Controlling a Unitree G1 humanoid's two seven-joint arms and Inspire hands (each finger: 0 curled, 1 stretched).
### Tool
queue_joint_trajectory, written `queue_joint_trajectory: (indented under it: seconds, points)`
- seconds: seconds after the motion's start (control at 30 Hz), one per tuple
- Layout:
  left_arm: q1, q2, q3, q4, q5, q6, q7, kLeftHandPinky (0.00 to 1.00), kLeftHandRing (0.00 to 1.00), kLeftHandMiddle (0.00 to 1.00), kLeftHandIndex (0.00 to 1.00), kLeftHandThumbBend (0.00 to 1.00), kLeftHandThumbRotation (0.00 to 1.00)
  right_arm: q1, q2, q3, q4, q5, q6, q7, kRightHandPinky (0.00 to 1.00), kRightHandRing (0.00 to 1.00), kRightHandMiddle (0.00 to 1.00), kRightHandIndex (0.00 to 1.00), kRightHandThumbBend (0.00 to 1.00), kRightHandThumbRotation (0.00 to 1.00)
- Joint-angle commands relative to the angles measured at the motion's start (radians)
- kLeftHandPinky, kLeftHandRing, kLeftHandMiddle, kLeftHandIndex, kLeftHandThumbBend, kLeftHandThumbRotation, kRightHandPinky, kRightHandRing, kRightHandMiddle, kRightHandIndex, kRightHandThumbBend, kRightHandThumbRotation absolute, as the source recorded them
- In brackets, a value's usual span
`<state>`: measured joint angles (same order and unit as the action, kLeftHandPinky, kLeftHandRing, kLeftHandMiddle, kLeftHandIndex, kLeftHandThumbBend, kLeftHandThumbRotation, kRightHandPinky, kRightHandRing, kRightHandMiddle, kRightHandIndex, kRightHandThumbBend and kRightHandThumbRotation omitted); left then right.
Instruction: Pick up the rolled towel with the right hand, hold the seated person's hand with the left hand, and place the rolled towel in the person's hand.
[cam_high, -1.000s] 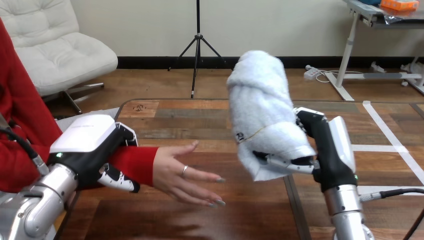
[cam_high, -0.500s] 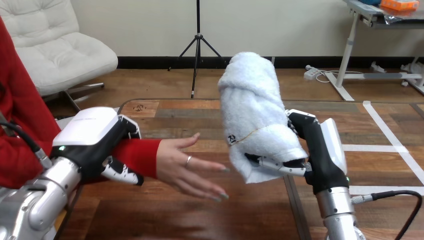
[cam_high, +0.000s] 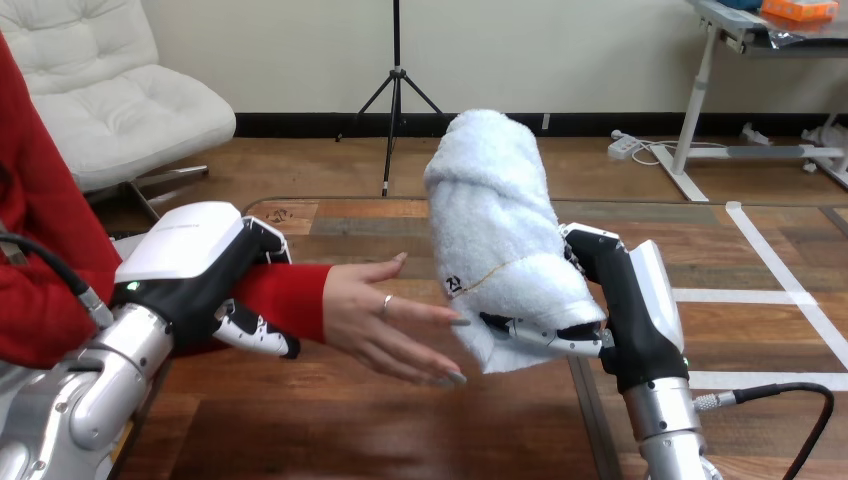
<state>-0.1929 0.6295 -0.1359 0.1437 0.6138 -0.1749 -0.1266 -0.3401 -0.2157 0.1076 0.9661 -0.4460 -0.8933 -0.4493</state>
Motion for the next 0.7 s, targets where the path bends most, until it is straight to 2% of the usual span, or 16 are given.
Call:
queue_joint_trajectory:
  seconds: [0.0, 0.2, 0.67]
  points:
    - [-0.174, -0.027, 0.053, -0.103, -0.051, -0.011, 0.027, 0.34, 0.37, 0.41, 0.40, 0.83, 0.00, -0.045, 0.030, -0.005, -0.068, 0.019, -0.078, -0.035, 0.27, 0.33, 0.39, 0.44, 0.72, 0.00]
    - [-0.180, -0.031, 0.052, -0.101, -0.060, -0.009, 0.025, 0.32, 0.36, 0.40, 0.40, 0.83, 0.00, -0.043, 0.039, 0.002, -0.074, 0.003, -0.096, -0.046, 0.28, 0.33, 0.39, 0.44, 0.72, 0.00]
    - [-0.196, -0.035, 0.053, -0.086, -0.064, -0.012, 0.026, 0.31, 0.35, 0.39, 0.39, 0.83, 0.00, -0.022, 0.071, 0.021, -0.118, 0.012, -0.113, -0.014, 0.28, 0.33, 0.39, 0.44, 0.70, 0.00]
